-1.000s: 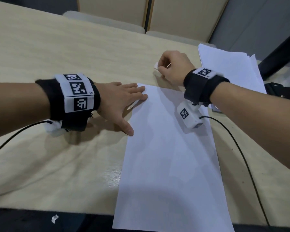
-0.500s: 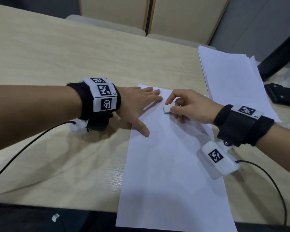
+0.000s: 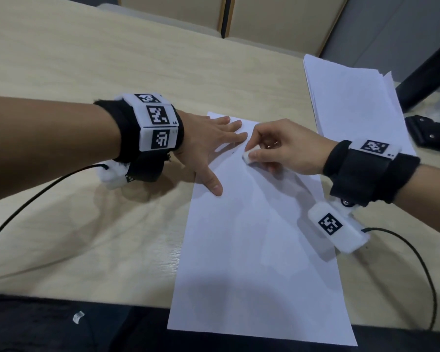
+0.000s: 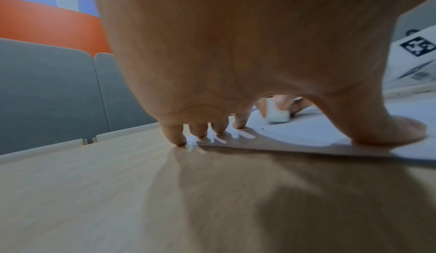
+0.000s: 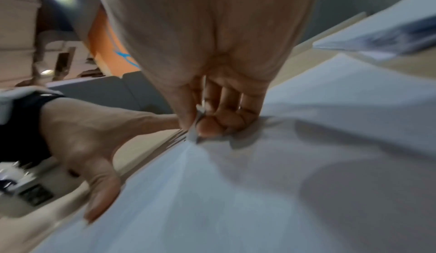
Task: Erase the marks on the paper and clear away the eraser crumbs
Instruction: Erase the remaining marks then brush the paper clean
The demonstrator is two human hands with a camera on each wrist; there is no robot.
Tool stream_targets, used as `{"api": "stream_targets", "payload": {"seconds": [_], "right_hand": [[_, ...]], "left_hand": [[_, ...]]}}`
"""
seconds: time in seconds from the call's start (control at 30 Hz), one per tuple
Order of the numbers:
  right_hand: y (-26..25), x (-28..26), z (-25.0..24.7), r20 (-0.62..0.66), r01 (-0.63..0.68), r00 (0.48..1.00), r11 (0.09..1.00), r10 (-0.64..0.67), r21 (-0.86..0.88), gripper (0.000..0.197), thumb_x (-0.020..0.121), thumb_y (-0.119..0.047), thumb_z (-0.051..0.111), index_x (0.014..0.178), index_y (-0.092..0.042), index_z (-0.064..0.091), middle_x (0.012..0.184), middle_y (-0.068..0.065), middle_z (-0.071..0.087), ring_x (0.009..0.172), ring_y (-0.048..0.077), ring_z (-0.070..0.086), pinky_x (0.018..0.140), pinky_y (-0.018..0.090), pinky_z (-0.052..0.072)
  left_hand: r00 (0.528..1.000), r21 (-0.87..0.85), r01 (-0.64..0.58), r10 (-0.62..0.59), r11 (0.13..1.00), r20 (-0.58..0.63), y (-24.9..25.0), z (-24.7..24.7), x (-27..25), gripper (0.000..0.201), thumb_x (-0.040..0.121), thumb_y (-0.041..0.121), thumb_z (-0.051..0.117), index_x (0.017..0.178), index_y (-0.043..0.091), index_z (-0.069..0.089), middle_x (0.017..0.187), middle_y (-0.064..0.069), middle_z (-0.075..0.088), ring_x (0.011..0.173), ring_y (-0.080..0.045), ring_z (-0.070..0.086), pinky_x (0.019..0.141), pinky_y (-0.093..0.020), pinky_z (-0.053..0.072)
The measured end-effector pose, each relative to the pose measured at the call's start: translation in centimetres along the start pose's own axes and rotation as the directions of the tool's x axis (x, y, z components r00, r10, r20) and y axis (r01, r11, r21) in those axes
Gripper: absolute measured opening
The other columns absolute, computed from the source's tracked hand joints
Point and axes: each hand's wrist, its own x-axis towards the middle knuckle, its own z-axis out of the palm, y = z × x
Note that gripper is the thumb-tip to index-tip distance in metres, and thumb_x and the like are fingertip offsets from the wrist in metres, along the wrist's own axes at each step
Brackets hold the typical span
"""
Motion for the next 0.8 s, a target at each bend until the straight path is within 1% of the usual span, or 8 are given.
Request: {"api": "stream_targets", "payload": {"seconds": [0.1, 0.2, 0.27, 0.33, 0.43, 0.6, 0.73, 0.8], "right_hand": [[-0.1, 0.5, 0.1, -0.092, -0.013, 0.996, 1.0, 0.01, -0.024, 0.013, 0.089, -0.018, 0.067, 0.088, -0.006, 0.062, 0.064, 0.013, 0.061, 0.048, 0.023, 0.054, 0.051, 0.029, 0.046], [-0.5, -0.2, 0.1, 0.086, -0.015, 0.996, 0.993, 0.025, -0.121, 0.011, 0.087, -0.022, 0.068, 0.085, -0.012, 0.065, 0.059, 0.003, 0.061, 0.05, 0.016, 0.053, 0.056, 0.025, 0.044], [-0.9, -0.6, 0.0, 0.138, -0.014, 0.99, 0.993, 0.031, -0.121, 0.01, 0.087, -0.023, 0.069, 0.085, -0.013, 0.066, 0.061, 0.004, 0.064, 0.053, 0.021, 0.056, 0.058, 0.024, 0.046], [-0.8, 0.0, 0.0, 0.008, -0.022, 1.0, 0.995, 0.023, -0.098, 0.012, 0.087, -0.02, 0.068, 0.085, -0.009, 0.064, 0.061, 0.006, 0.064, 0.052, 0.03, 0.058, 0.057, 0.029, 0.049], [-0.7, 0.6, 0.3, -0.114, -0.018, 0.993, 0.995, 0.007, -0.099, 0.012, 0.087, -0.02, 0.066, 0.082, -0.012, 0.058, 0.058, 0.005, 0.062, 0.046, 0.026, 0.055, 0.054, 0.031, 0.047], [-1.6, -2.4, 1.7, 0.232, 0.024, 0.973, 0.993, 0.004, -0.117, 0.011, 0.088, -0.022, 0.065, 0.081, -0.015, 0.062, 0.065, 0.017, 0.068, 0.052, 0.024, 0.057, 0.063, 0.035, 0.051], [-1.3, -1.6, 1.7, 0.034, 0.003, 0.999, 0.998, -0.001, -0.063, 0.012, 0.087, -0.023, 0.068, 0.084, -0.013, 0.063, 0.071, 0.014, 0.069, 0.056, 0.036, 0.065, 0.062, 0.039, 0.054], [-1.3, -1.9, 2.1, 0.024, 0.032, 0.999, 0.997, -0.031, -0.071, 0.011, 0.086, -0.023, 0.067, 0.081, -0.015, 0.063, 0.068, 0.017, 0.067, 0.051, 0.031, 0.061, 0.059, 0.037, 0.051]], "left_hand": [[1.0, 0.006, 0.009, -0.009, 1.0, 0.011, 0.0, 0.0, 0.0, 0.13, 0.056, 0.082, 0.064, 0.152, 0.039, -0.013, 0.161, 0.009, -0.019, 0.149, -0.013, -0.016, 0.122, -0.048, 0.005], [0.999, 0.012, 0.04, -0.04, 0.999, 0.024, 0.4, -0.3, -0.2, 0.13, 0.056, 0.08, 0.066, 0.152, 0.037, -0.011, 0.161, 0.011, -0.019, 0.149, -0.011, -0.015, 0.122, -0.048, 0.006], [0.998, 0.016, 0.051, -0.051, 0.999, 0.024, 0.6, -0.4, -0.3, 0.13, 0.057, 0.078, 0.067, 0.153, 0.037, -0.011, 0.161, 0.012, -0.019, 0.149, -0.01, -0.015, 0.122, -0.048, 0.007], [0.999, 0.025, 0.045, -0.045, 0.999, 0.023, 0.6, -0.4, -0.1, 0.13, 0.057, 0.079, 0.067, 0.152, 0.039, -0.013, 0.161, 0.012, -0.019, 0.149, -0.01, -0.014, 0.121, -0.049, 0.009], [0.999, 0.035, 0.04, -0.041, 0.999, 0.027, 0.5, -0.3, -0.1, 0.129, 0.054, 0.083, 0.064, 0.149, 0.043, -0.014, 0.162, 0.011, -0.018, 0.149, -0.012, -0.012, 0.121, -0.05, 0.009], [0.998, 0.099, 0.065, -0.065, 0.993, 0.007, 0.8, -0.5, 0.0, 0.131, 0.056, 0.084, 0.062, 0.153, 0.035, -0.01, 0.161, 0.012, -0.017, 0.15, -0.01, -0.011, 0.121, -0.048, 0.006], [0.998, 0.088, 0.064, -0.065, 0.994, 0.015, 0.7, -0.3, 0.0, 0.133, 0.052, 0.086, 0.061, 0.153, 0.036, -0.01, 0.161, 0.011, -0.017, 0.15, -0.011, -0.011, 0.121, -0.05, 0.007], [0.997, 0.087, 0.075, -0.077, 0.993, 0.022, 0.8, -0.5, -0.1, 0.133, 0.052, 0.086, 0.061, 0.153, 0.036, -0.01, 0.161, 0.012, -0.017, 0.15, -0.011, -0.011, 0.121, -0.049, 0.007]]}}
